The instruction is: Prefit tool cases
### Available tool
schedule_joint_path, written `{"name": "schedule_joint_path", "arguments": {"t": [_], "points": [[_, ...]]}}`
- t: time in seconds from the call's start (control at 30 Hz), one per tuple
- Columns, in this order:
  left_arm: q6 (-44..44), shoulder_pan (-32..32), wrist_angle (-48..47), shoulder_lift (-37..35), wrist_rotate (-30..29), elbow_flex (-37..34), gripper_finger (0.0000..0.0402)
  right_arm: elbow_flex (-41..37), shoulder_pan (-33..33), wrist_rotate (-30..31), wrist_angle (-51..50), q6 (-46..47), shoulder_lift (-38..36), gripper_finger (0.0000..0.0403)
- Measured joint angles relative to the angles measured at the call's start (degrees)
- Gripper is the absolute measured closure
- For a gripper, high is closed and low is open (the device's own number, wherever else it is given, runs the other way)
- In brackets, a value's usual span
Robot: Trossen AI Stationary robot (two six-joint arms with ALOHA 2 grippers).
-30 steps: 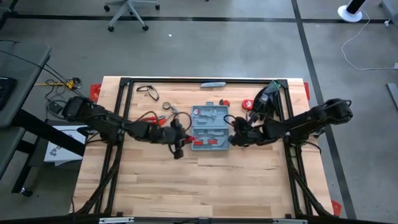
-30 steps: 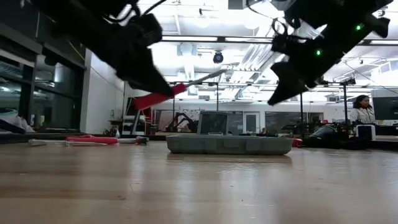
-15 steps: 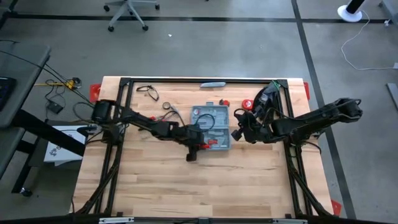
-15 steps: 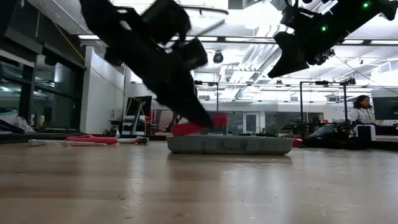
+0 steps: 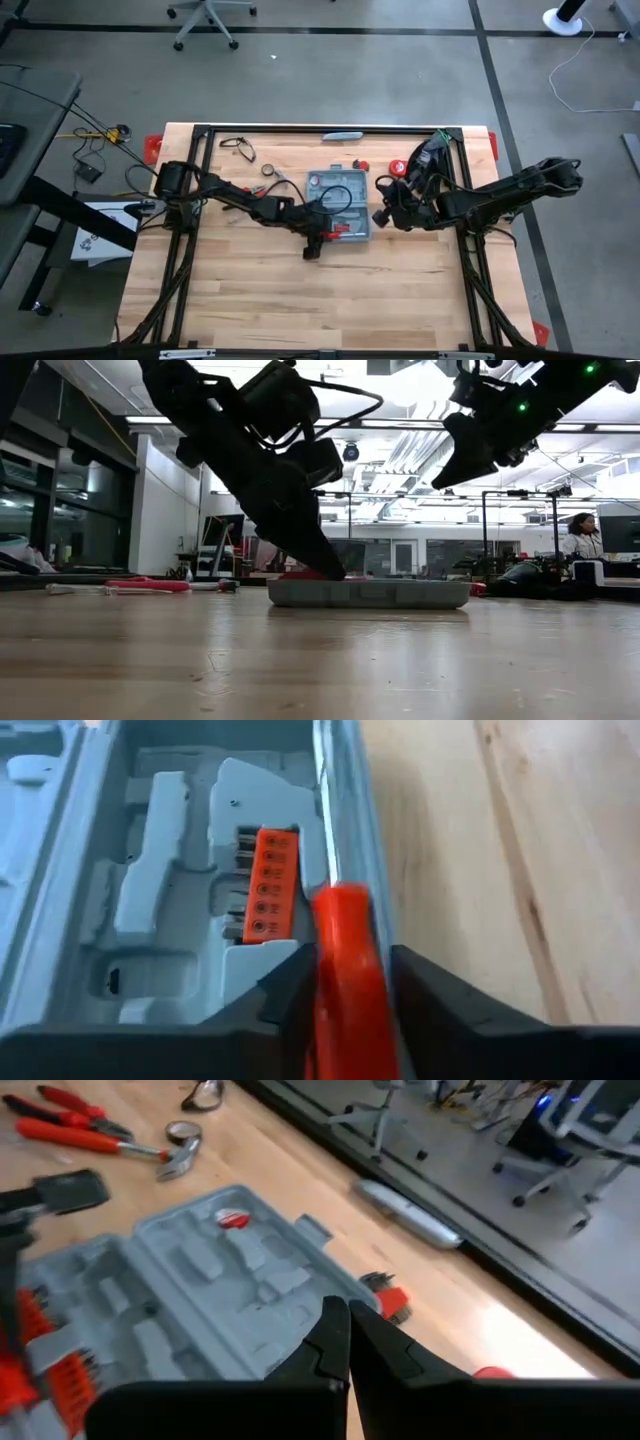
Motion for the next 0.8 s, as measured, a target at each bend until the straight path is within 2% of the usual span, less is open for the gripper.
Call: {"name": "schedule_joint_path", "arguments": {"t": [0.13, 0.33, 0.53, 0.7, 0.8], "points": [[-1.0, 0.1, 0.1, 0.0, -0.2, 0.0, 0.024, 0.0, 0.0, -2.6, 0.1, 1.6, 0.4, 0.0403], [-1.6, 0.1, 0.2, 0.0, -0.2, -0.1, 0.0232, 0.0, 0.3, -7.0, 1.8, 4.1, 3.8, 0.0403], [-1.5, 0.1, 0.3, -0.6, -0.7, -0.2, 0.0231, 0.0, 0.5, -17.3, 12.0, 1.8, 11.6, 0.0403], [-1.1, 0.1, -1.2, -3.8, -1.9, -0.3, 0.023, 0.0, 0.5, -25.4, 22.6, -1.1, 18.3, 0.0403], [-1.0, 0.1, -3.6, -5.6, -2.9, -0.2, 0.023, 0.0, 0.5, -29.1, 25.1, -1.3, 20.6, 0.0403]]}}
